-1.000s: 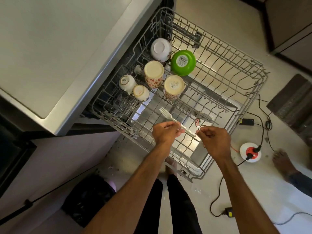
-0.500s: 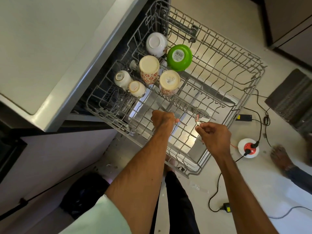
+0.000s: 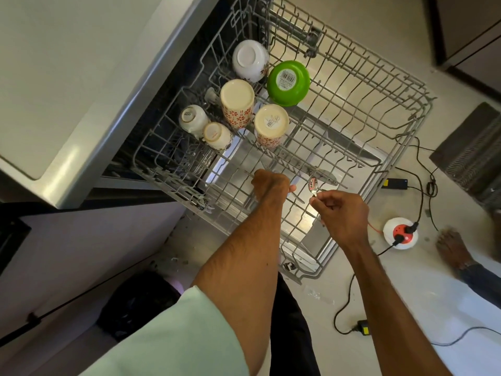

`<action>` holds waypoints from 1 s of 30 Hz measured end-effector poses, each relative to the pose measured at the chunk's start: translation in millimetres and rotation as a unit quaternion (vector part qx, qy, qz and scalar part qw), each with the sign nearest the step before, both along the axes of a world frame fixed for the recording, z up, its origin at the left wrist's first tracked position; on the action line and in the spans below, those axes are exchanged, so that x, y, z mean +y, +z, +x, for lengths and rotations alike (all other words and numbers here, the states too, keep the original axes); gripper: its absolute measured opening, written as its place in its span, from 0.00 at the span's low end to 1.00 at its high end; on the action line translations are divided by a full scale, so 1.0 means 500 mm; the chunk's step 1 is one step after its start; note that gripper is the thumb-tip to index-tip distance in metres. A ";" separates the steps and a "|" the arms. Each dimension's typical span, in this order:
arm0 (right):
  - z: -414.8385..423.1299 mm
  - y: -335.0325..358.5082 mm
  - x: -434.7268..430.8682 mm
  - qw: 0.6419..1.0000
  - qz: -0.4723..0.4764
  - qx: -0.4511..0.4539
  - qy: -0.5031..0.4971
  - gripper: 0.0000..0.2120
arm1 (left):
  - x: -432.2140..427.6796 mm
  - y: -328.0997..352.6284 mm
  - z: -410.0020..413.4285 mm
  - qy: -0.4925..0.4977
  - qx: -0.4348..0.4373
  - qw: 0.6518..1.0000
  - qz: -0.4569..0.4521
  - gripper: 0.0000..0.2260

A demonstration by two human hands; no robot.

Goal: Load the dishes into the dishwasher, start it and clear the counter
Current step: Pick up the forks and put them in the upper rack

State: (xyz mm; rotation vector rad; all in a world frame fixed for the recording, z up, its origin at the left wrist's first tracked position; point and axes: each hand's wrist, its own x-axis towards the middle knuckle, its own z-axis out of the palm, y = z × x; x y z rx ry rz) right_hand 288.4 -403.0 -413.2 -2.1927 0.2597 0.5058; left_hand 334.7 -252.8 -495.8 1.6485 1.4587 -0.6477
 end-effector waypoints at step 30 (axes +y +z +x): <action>0.046 -0.039 0.007 0.997 -0.049 0.008 0.063 0.07 | 0.001 0.051 0.000 -0.136 -0.025 0.990 -0.013 0.35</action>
